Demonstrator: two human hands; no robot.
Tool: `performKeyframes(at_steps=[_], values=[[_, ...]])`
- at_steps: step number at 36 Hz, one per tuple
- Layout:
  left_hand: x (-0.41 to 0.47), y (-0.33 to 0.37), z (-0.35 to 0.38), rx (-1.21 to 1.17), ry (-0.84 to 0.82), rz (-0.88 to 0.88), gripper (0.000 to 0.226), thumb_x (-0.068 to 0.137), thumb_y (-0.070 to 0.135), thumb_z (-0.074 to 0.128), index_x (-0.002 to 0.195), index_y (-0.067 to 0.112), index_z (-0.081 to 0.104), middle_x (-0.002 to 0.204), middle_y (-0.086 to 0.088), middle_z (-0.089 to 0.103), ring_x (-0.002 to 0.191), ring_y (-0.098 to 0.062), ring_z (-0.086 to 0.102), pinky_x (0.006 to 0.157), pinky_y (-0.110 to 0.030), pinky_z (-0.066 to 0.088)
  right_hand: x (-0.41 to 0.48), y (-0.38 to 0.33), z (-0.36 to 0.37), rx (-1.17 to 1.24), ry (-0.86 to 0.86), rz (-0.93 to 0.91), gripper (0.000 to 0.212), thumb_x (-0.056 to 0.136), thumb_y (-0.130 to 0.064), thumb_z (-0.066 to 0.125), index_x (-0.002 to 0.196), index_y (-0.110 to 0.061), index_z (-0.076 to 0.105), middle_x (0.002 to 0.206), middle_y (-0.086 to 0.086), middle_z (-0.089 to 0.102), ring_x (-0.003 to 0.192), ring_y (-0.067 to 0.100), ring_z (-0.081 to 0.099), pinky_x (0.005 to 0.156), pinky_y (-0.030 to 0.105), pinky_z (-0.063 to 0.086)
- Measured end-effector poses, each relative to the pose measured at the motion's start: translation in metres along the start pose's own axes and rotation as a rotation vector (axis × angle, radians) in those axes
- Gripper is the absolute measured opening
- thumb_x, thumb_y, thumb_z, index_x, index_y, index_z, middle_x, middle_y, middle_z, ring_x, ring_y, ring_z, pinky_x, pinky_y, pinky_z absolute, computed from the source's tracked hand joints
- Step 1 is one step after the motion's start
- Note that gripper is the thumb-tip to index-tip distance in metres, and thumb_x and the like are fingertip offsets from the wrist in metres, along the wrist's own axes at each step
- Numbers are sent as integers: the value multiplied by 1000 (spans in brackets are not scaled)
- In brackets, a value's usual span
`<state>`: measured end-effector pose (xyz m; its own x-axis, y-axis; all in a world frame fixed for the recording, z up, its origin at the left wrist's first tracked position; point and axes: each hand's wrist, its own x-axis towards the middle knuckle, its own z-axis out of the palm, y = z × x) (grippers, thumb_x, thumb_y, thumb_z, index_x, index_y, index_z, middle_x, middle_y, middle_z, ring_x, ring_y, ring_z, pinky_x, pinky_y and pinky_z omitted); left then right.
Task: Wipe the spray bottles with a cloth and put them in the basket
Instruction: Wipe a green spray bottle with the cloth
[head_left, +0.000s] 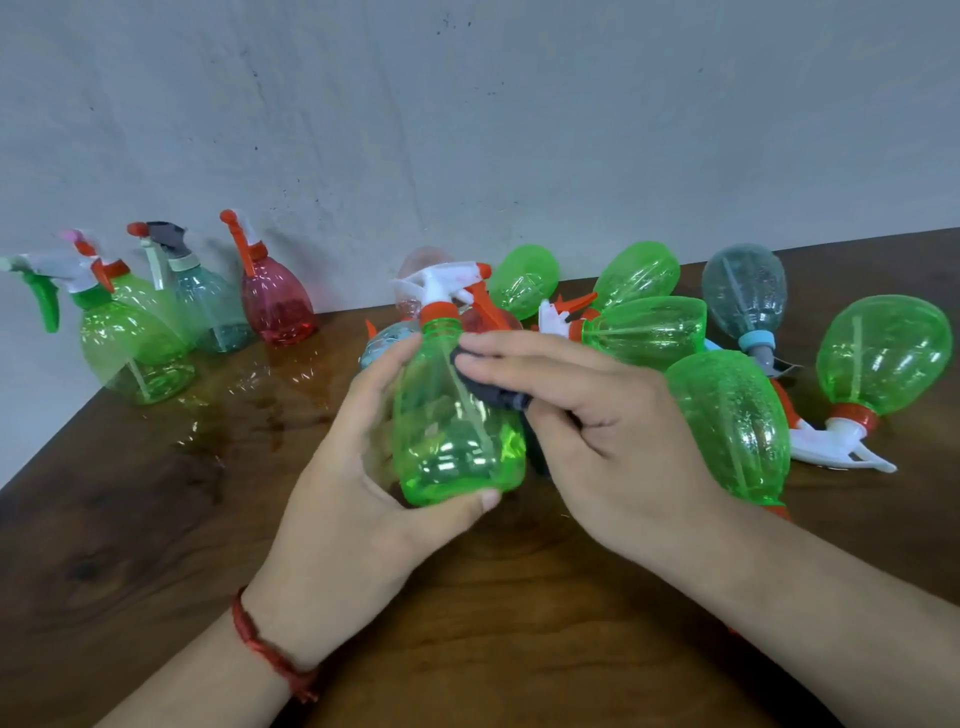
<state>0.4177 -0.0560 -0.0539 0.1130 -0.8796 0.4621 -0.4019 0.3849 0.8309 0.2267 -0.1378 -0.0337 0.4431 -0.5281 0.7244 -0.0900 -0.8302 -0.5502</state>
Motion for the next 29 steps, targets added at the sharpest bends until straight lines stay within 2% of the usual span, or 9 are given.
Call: performKeyframes(at_steps=[4,7,9,11,14,16,21,24,29], values=[[5,1,-3,-92,146,-35,110,62,2,96,156,29,45,140,7,68,127,-14,68,101,-30,59,-4,-4,4,-53,-106,-116,52,91,21,54,128,-9,75,140,0,68,134,13,61,113,34,48],[8,5,-3,-146,188,-68,106,58,4,89,153,26,47,129,9,74,115,-10,74,89,-20,59,-4,-6,6,-84,-155,-170,51,91,19,54,129,-8,74,140,1,68,136,16,59,115,33,46],[7,6,-3,-128,168,-65,105,60,1,90,153,26,47,130,8,74,116,-10,73,91,-20,59,-5,-5,6,-83,-139,-157,53,90,19,53,129,-9,74,140,1,68,134,15,60,115,33,47],[5,5,-4,-85,123,-32,106,64,0,92,155,29,46,140,7,68,127,-12,68,100,-26,58,-5,-3,5,-67,-94,-102,54,91,18,53,131,-11,74,141,-2,67,134,10,60,114,31,47],[3,1,-7,75,33,37,113,68,6,101,161,27,40,158,2,55,146,-20,53,120,-47,46,-1,0,3,-31,-13,-4,53,94,16,52,132,-14,74,142,-6,67,134,2,58,115,24,44],[1,1,-6,100,-20,50,114,69,11,100,163,25,37,162,-1,49,149,-24,49,121,-56,41,2,2,1,12,30,68,52,96,16,53,131,-15,74,140,-8,68,134,0,58,116,21,42],[-3,7,-2,16,-110,12,121,67,-3,97,165,24,31,160,9,51,143,-14,56,118,-41,47,9,5,-4,148,77,199,48,98,14,52,126,-16,76,131,-12,72,131,-4,59,114,12,38],[-2,8,-5,-42,-128,7,117,66,-11,93,163,22,36,157,2,55,141,-19,59,115,-39,50,8,3,-1,140,82,189,48,98,14,53,127,-17,75,132,-13,71,131,-6,58,113,12,38],[-2,11,-3,-88,-147,5,115,66,-10,91,162,25,38,155,3,57,140,-19,59,111,-31,51,7,2,-2,154,93,189,48,99,14,53,128,-17,75,133,-14,71,131,-7,57,113,12,39]])
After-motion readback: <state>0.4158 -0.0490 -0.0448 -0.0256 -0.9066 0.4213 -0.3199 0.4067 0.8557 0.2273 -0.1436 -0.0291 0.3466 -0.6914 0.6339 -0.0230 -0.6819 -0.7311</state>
